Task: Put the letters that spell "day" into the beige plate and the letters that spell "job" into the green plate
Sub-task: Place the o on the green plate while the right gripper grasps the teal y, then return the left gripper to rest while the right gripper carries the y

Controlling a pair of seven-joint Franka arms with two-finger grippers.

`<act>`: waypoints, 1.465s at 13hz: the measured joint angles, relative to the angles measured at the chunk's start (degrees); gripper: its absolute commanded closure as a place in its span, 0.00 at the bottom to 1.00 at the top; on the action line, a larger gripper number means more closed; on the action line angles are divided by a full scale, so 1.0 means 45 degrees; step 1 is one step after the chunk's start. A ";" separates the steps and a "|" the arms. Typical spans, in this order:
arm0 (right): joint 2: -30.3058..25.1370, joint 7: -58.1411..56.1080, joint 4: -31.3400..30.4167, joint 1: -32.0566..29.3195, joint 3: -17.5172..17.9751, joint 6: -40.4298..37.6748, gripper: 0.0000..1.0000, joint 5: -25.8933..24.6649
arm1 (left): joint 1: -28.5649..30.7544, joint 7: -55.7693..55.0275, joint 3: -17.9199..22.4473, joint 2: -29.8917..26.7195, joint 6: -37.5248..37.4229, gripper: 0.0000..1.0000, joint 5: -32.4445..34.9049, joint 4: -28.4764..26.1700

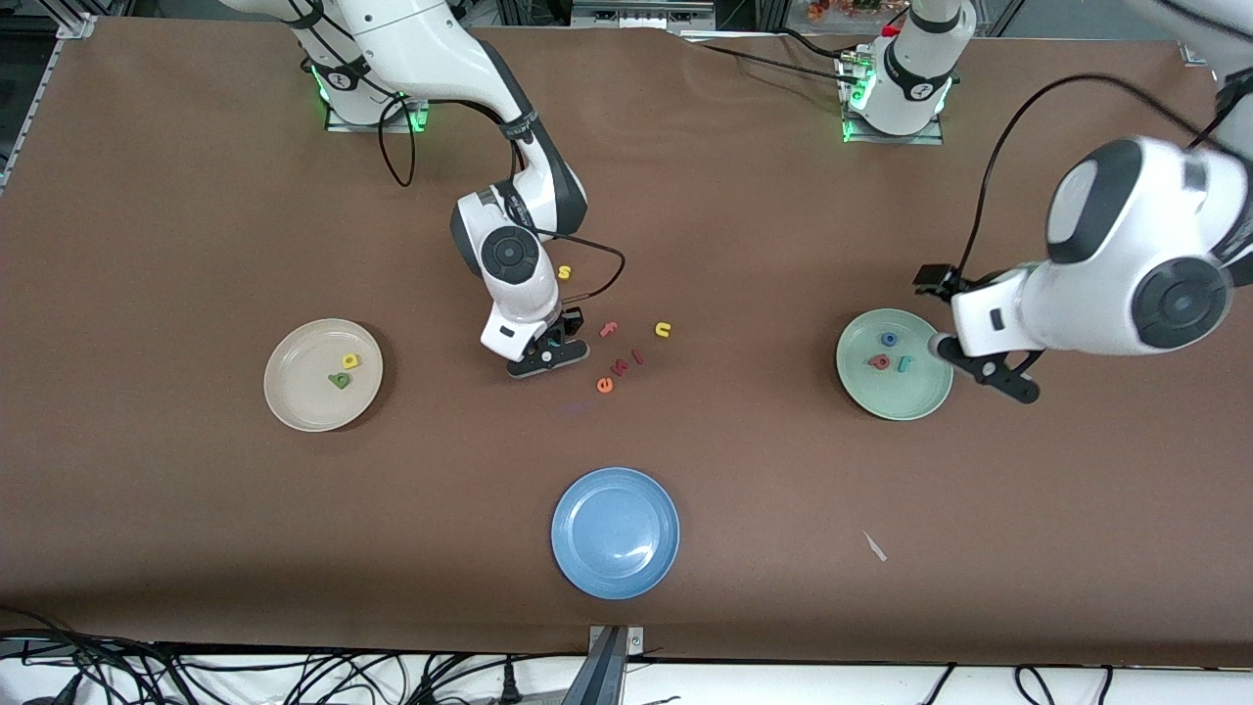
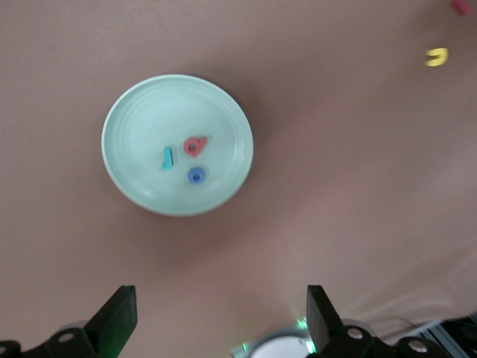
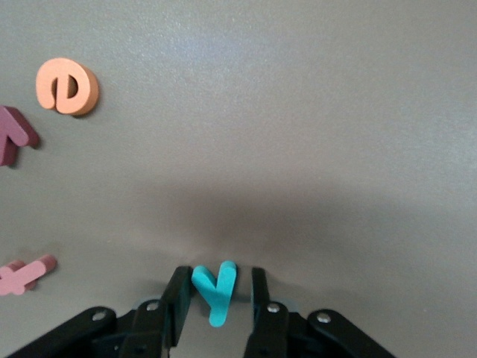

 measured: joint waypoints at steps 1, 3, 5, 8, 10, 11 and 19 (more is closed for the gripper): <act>-0.0004 0.0000 0.0000 -0.0001 -0.0006 -0.0002 0.71 0.0000 | -0.0063 -0.0372 -0.0051 -0.0279 -0.0535 0.00 -0.0007 0.0562; -0.0004 0.0000 0.0005 0.0002 -0.0007 -0.0003 0.73 0.0000 | -0.0666 -0.1103 0.0481 -0.1264 -0.0842 0.00 -0.0009 0.0946; -0.0005 0.0000 0.0008 0.0026 -0.0007 0.0005 0.74 0.0000 | -0.1322 -0.1248 0.1771 -0.2339 -0.0269 0.00 -0.0011 0.0834; -0.0004 0.0000 0.0010 0.0035 -0.0007 0.0009 0.78 0.0000 | -0.1428 -0.1247 0.2609 -0.3829 0.1359 0.00 -0.0024 -0.0796; 0.0002 -0.0001 0.0057 0.0038 -0.0004 0.0014 0.79 0.0000 | -0.1634 -0.1264 0.2632 -0.4471 0.2203 0.00 -0.0056 -0.2153; -0.0003 -0.0002 0.0121 0.0025 -0.0038 0.0008 0.79 0.0000 | -0.1753 -0.1310 0.2634 -0.4612 0.2582 0.00 -0.0060 -0.2575; -0.1075 -0.4245 -0.0943 -0.0348 -0.3226 -0.0619 0.80 0.0010 | -0.1896 -0.2424 0.3209 -0.5096 0.3016 0.00 -0.0693 -0.3331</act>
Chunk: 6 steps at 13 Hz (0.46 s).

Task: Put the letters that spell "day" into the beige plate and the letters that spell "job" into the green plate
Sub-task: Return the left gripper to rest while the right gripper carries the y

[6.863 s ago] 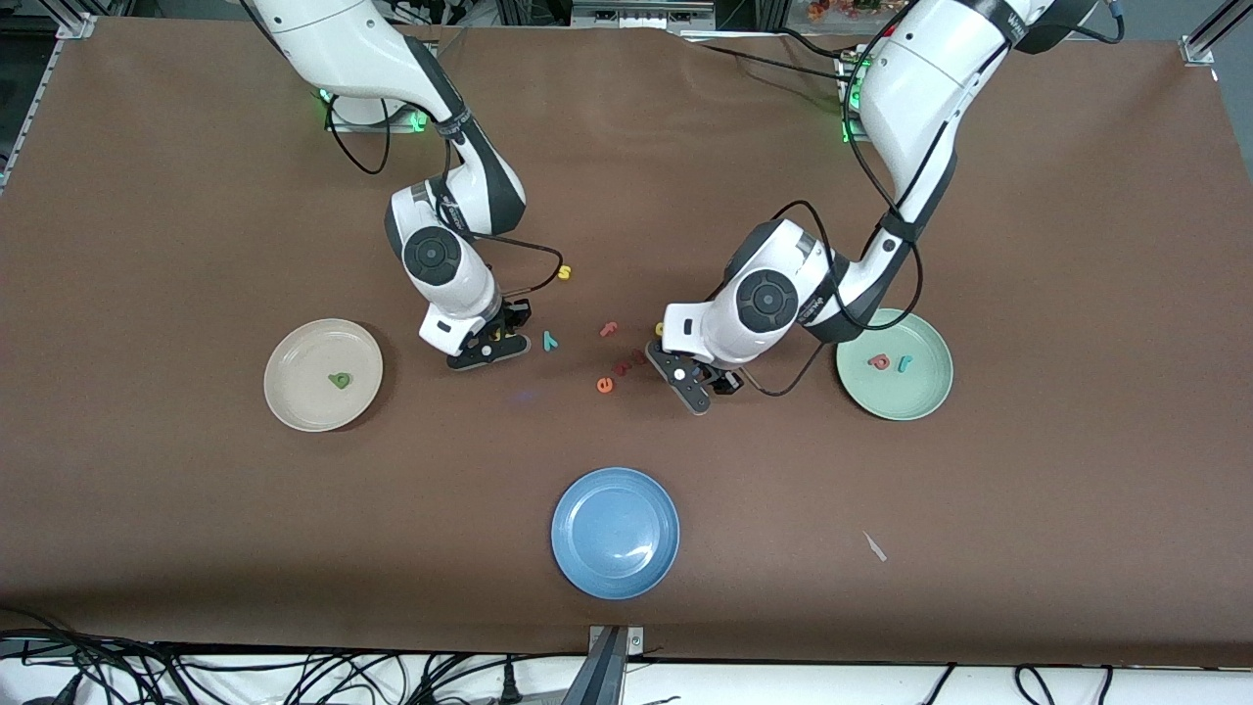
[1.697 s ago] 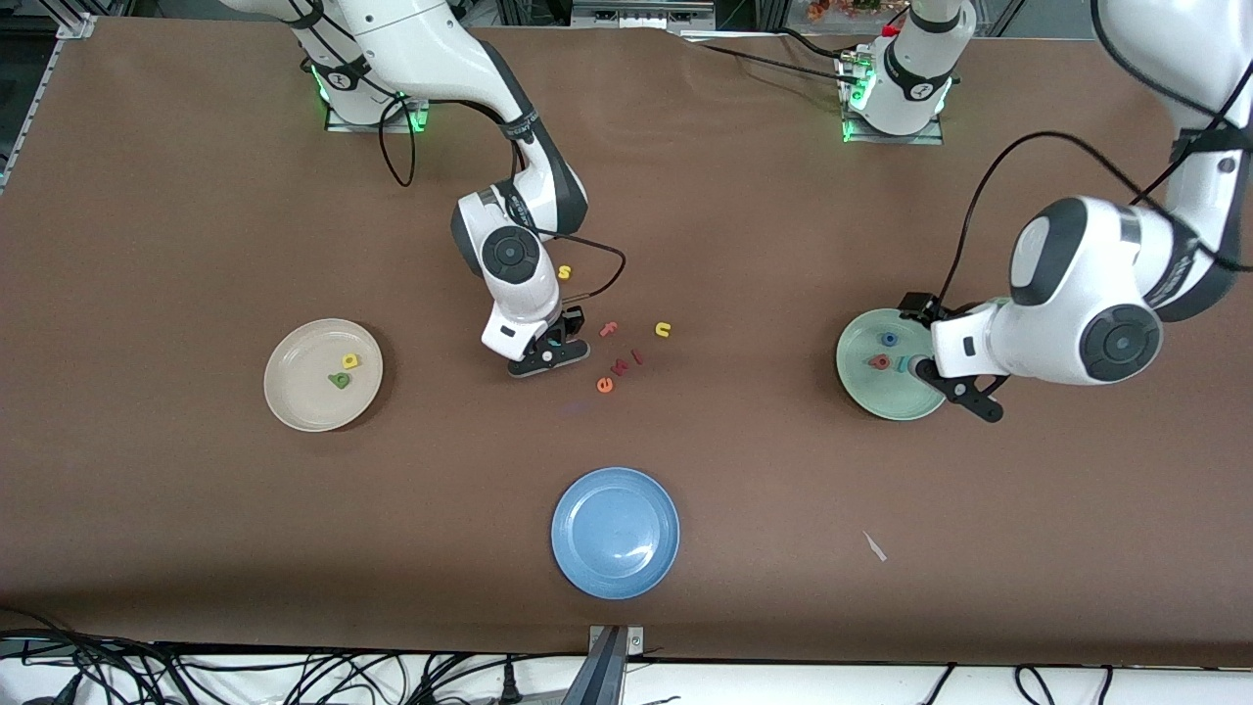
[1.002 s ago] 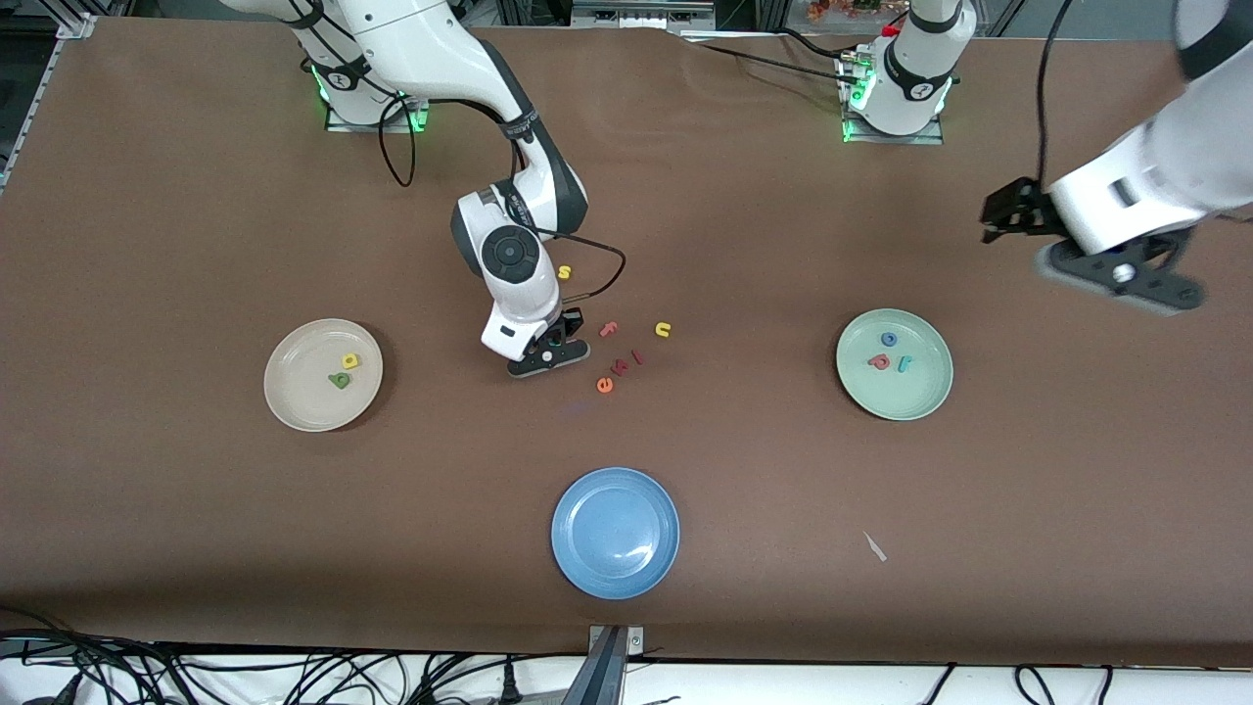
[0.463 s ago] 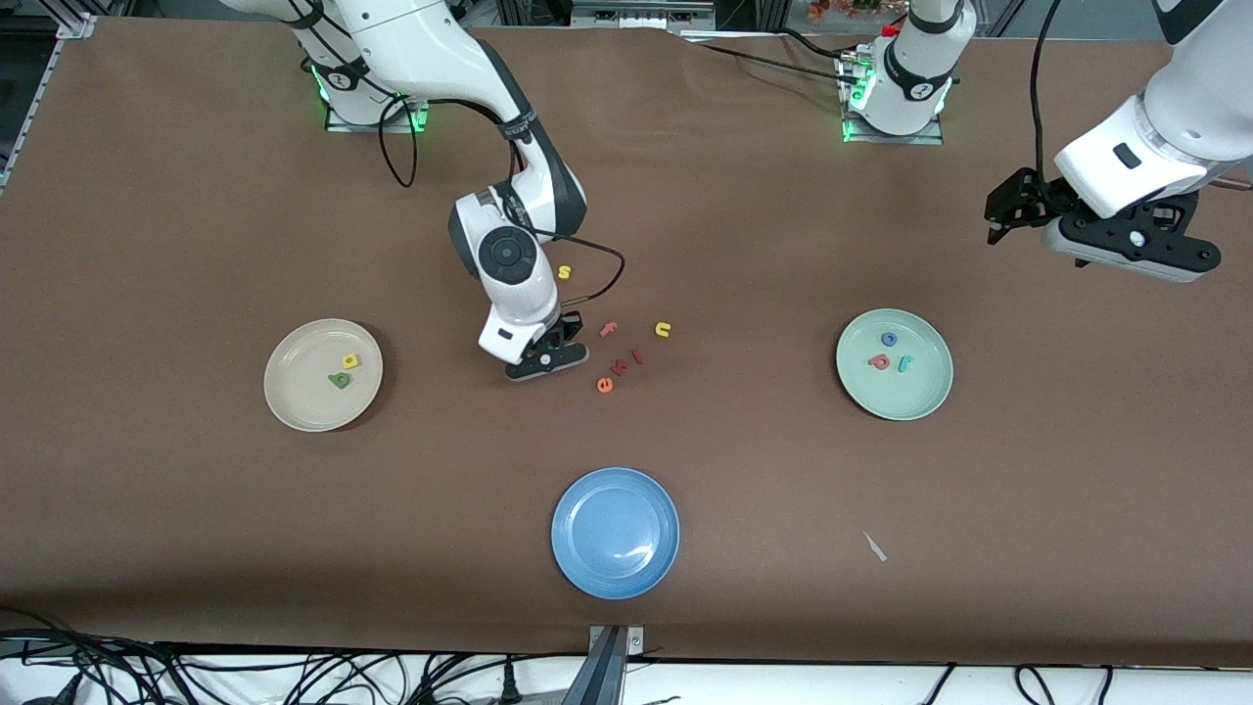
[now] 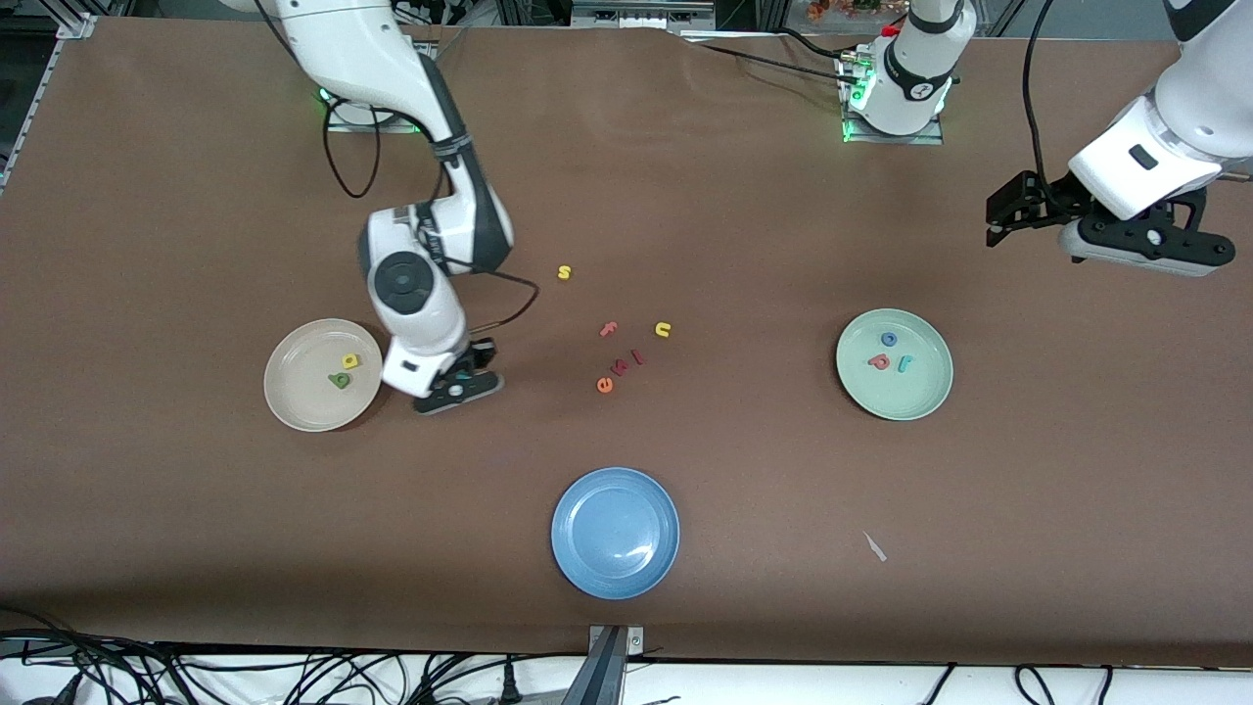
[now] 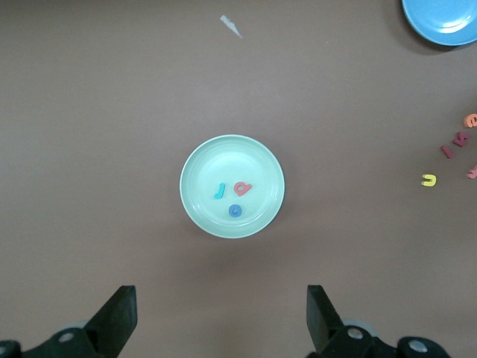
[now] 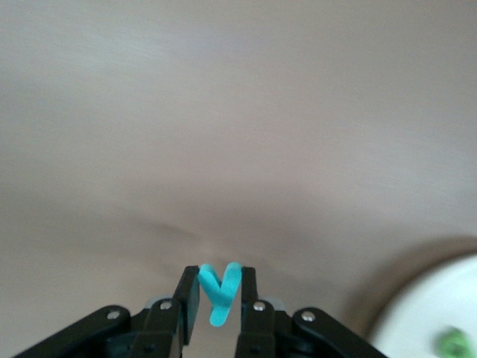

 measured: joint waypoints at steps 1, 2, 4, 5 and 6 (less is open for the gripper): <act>-0.0297 -0.0622 -0.0369 -0.0023 -0.0476 0.0000 0.80 0.0001 | 0.0003 -0.0010 0.0172 -0.0061 -0.0212 0.00 0.0000 -0.0003; -0.0582 -0.1310 -0.0718 -0.0038 -0.0920 -0.0004 0.80 0.0005 | 0.0009 -0.0031 0.0284 -0.0092 -0.0312 0.00 0.0000 -0.0002; -0.0956 -0.2539 -0.1254 -0.0191 -0.1700 -0.0006 0.79 0.0047 | 0.0028 -0.0072 0.0368 -0.0087 -0.0371 0.00 0.0000 -0.0006; -0.0995 -0.2994 -0.1394 -0.0531 -0.1879 -0.0005 0.76 0.0052 | 0.0085 -0.0072 0.0374 -0.0085 -0.0376 0.00 0.0000 -0.0012; -0.0973 -0.3574 -0.1498 -0.1103 -0.1924 -0.0003 0.57 0.0091 | 0.0158 -0.0072 0.0377 -0.0083 -0.0376 0.00 0.0000 -0.0017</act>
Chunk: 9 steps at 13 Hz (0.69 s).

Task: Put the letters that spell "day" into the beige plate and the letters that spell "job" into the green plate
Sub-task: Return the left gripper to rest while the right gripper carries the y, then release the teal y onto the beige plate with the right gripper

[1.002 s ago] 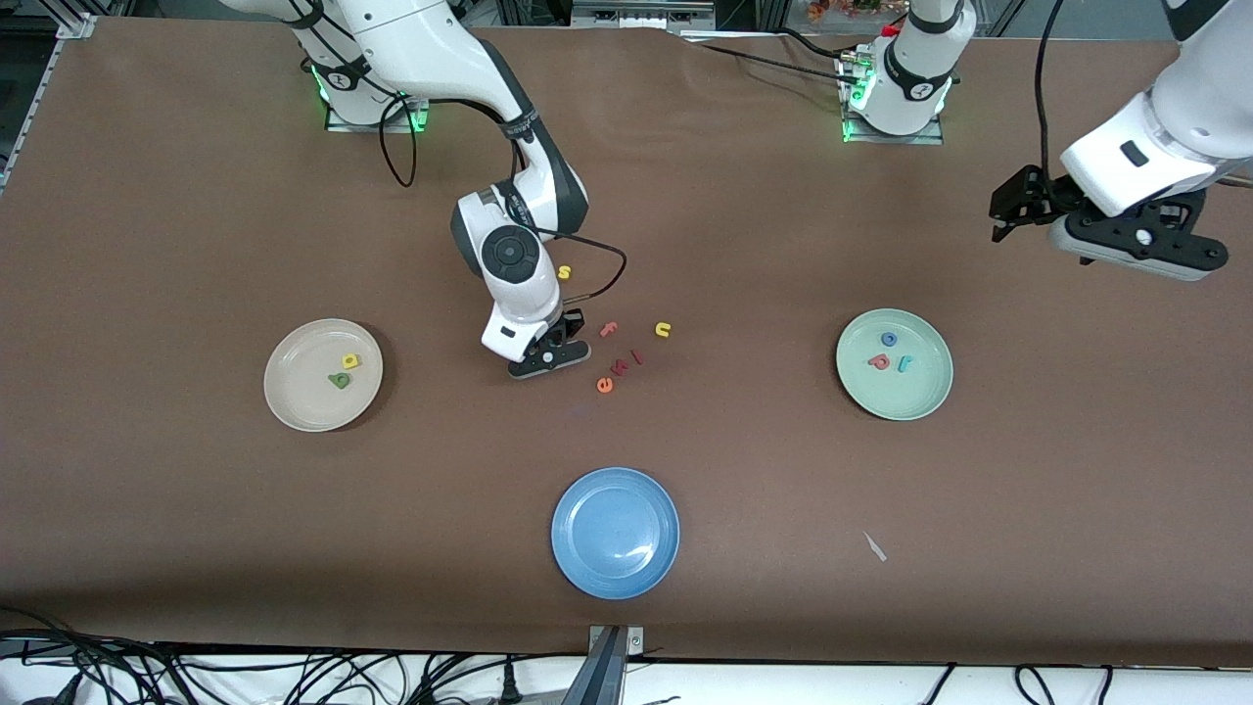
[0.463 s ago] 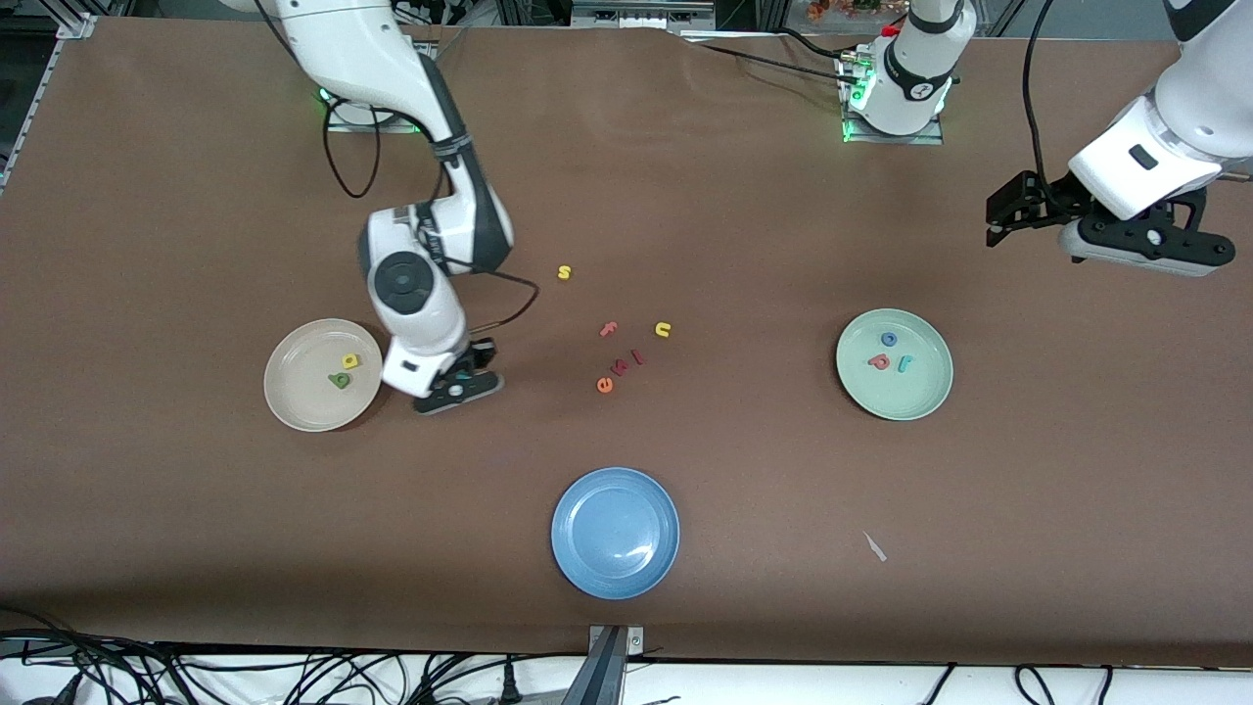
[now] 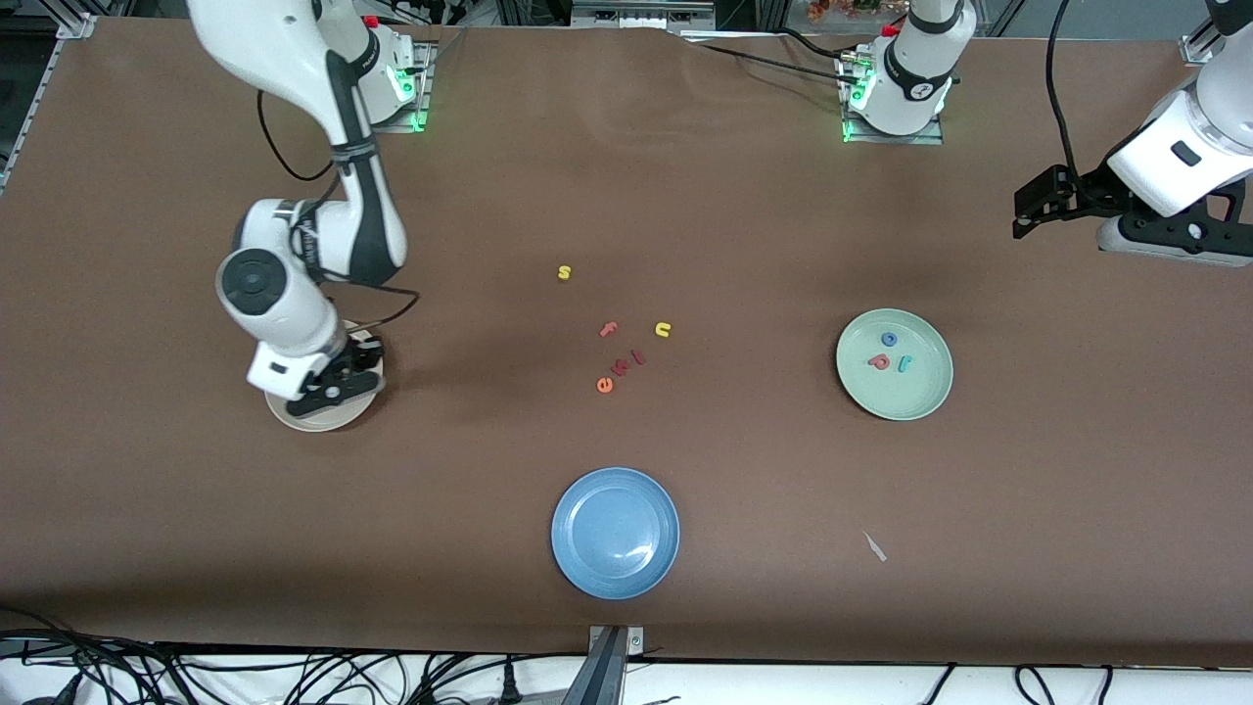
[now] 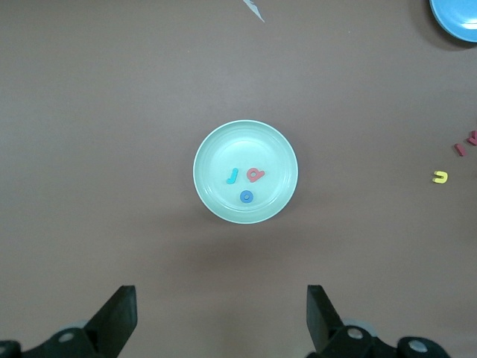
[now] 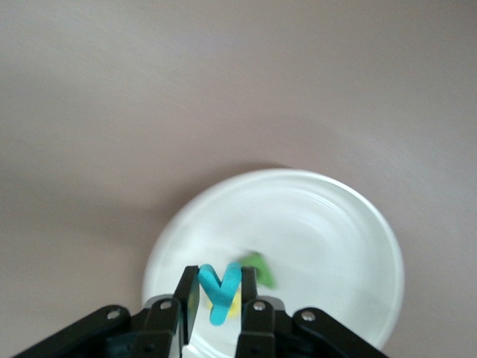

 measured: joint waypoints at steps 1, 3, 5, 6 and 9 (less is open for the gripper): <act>0.0035 -0.0444 -0.0069 -0.0510 0.0006 0.0001 0.24 0.0140 | 0.0041 0.0000 0.0002 0.0000 0.0000 0.00 0.0000 -0.0003; 0.0147 -0.0887 -0.0124 -0.1154 0.0041 -0.0003 0.00 0.0631 | 0.0050 -0.0007 0.0000 0.0000 -0.0006 0.00 0.0000 -0.0003; 0.0228 -0.0935 -0.0079 -0.1139 0.0150 -0.0096 0.00 0.1285 | 0.0052 -0.0023 0.0001 0.0000 -0.0065 0.00 0.0000 -0.0004; 0.0230 -0.0837 0.0051 -0.1007 0.0209 -0.0385 0.00 0.1494 | 0.0052 -0.0025 0.0001 0.0001 -0.0079 0.00 0.0000 -0.0004; 0.0225 -0.0019 0.0925 -0.0722 0.0318 -0.1879 0.00 0.1584 | 0.0053 -0.0033 0.0001 0.0000 -0.0088 0.00 0.0000 -0.0004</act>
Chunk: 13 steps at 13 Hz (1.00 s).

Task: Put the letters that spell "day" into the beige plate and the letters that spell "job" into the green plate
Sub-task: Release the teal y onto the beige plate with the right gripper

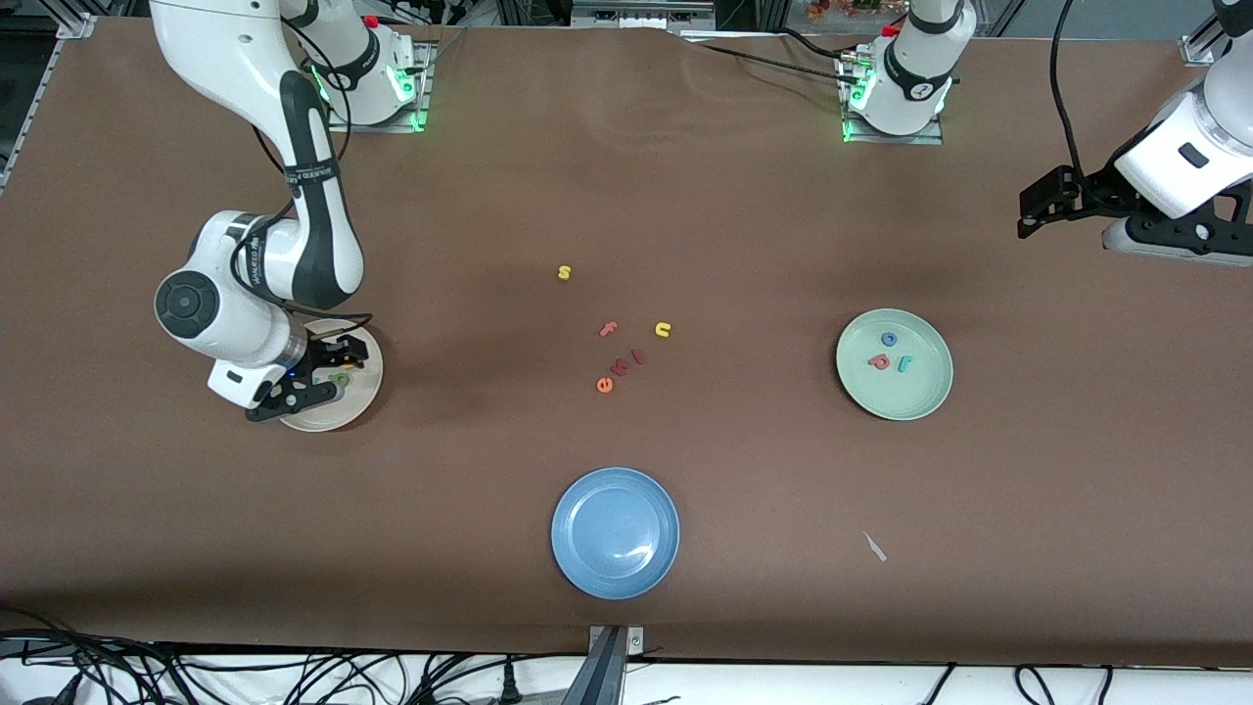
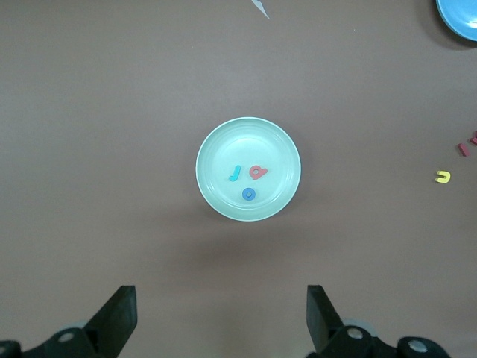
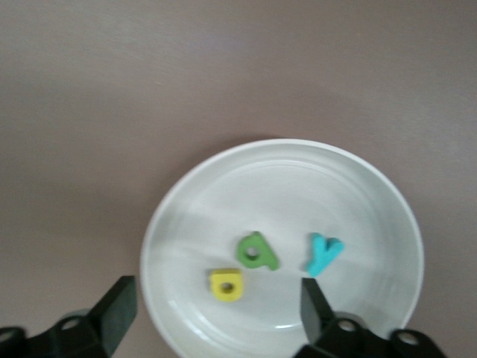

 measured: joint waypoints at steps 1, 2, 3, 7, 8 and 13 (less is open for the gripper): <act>-0.0002 0.0255 0.0270 0.0011 0.0060 -0.0265 0.00 0.0001 | 0.0000 -0.0001 0.0000 0.0000 -0.0001 0.00 0.0000 0.0000; -0.0002 0.0491 0.0436 0.0010 0.0137 -0.0387 0.00 0.0004 | 0.0005 -0.0005 0.0000 0.0000 -0.0013 0.00 0.0000 0.0000; -0.0001 0.0748 0.0517 0.0011 0.0228 -0.0434 0.00 0.0005 | 0.0017 -0.0006 0.0000 0.0000 -0.0041 0.00 0.0000 0.0000; -0.0006 0.1806 0.0639 0.0260 0.0442 -0.0490 0.00 0.0008 | 0.0072 -0.0007 -0.0002 0.0004 -0.0068 0.00 0.0000 0.0000; -0.0021 0.2232 0.0682 0.0493 0.0438 -0.0593 0.00 0.0008 | 0.0075 -0.0007 -0.0001 0.0004 -0.0068 0.00 0.0000 0.0000; -0.0115 0.3776 0.1047 0.0942 0.0474 -0.1564 0.00 0.0006 | 0.0137 -0.0007 0.0018 0.0008 -0.0068 0.00 0.0000 0.0000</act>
